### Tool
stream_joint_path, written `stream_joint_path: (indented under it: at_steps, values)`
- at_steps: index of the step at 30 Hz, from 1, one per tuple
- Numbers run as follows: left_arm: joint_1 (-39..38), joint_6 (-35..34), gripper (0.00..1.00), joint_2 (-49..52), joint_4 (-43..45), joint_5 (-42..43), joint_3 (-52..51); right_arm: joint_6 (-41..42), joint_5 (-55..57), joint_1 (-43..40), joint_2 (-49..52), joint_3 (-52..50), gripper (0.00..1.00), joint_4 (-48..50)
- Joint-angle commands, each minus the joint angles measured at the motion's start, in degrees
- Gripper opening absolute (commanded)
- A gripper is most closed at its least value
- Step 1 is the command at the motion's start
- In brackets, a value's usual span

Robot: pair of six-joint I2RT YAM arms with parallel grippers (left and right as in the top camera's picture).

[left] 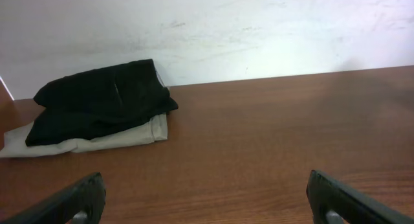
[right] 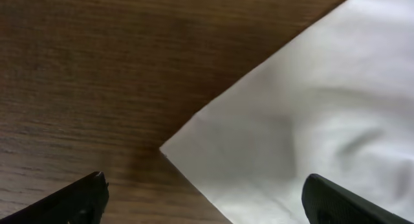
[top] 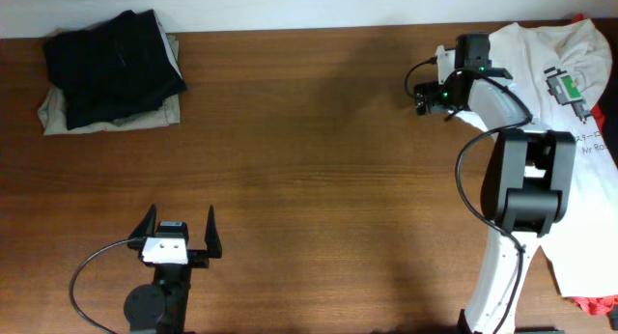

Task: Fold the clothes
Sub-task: 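Grasp the white T-shirt with the right gripper and drag it to table center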

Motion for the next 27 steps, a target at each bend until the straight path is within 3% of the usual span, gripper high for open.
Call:
stream_joint_path:
  at_steps: [1,3,4,9,12,18,23,25,26,27]
  values:
    - [-0.26,0.94,0.99,-0.22,-0.11,0.44,-0.31,0.85,-1.62,0.22,1.95,1.22,0.99,0.07]
    - [-0.26,0.94,0.99,-0.22,-0.11,0.44,-0.31,0.85,-1.60,0.22,3.23,1.22,0.98,0.04]
    - [-0.26,0.94,0.99,-0.22,-0.11,0.44,-0.31,1.03,-1.60,0.22,3.74,1.22,0.87,-0.02]
    - [-0.26,0.94,0.99,-0.22,-0.11,0.44,-0.31,3.76,-4.55,0.63,3.93,1.20,0.08,0.00]
    - [-0.26,0.94,0.99,-0.22,-0.11,0.44,-0.31,4.50,-9.53,5.09,3.82,3.06,0.04,-0.44]
    - [-0.26,0.94,0.99,-0.22,-0.11,0.44,-0.31,4.55,-12.96,28.09,3.78,23.52,0.04,-10.36]
    - [-0.26,0.94,0.99,-0.22,-0.11,0.44,-0.31,9.92,-14.03,49.31,3.85,24.44,0.04,-5.31]
    - [-0.26,0.94,0.99,-0.22,-0.11,0.44,-0.31,10.78,-11.76,50.80,3.82,25.83,0.49,-5.01]
    - [-0.26,0.94,0.99,-0.22,-0.11,0.44,-0.31,10.80,-10.54,50.23,3.72,27.23,0.92,-6.43]
    - [-0.26,0.94,0.99,-0.22,-0.11,0.44,-0.31,10.78,-10.08,49.16,3.63,29.22,0.99,-8.63]
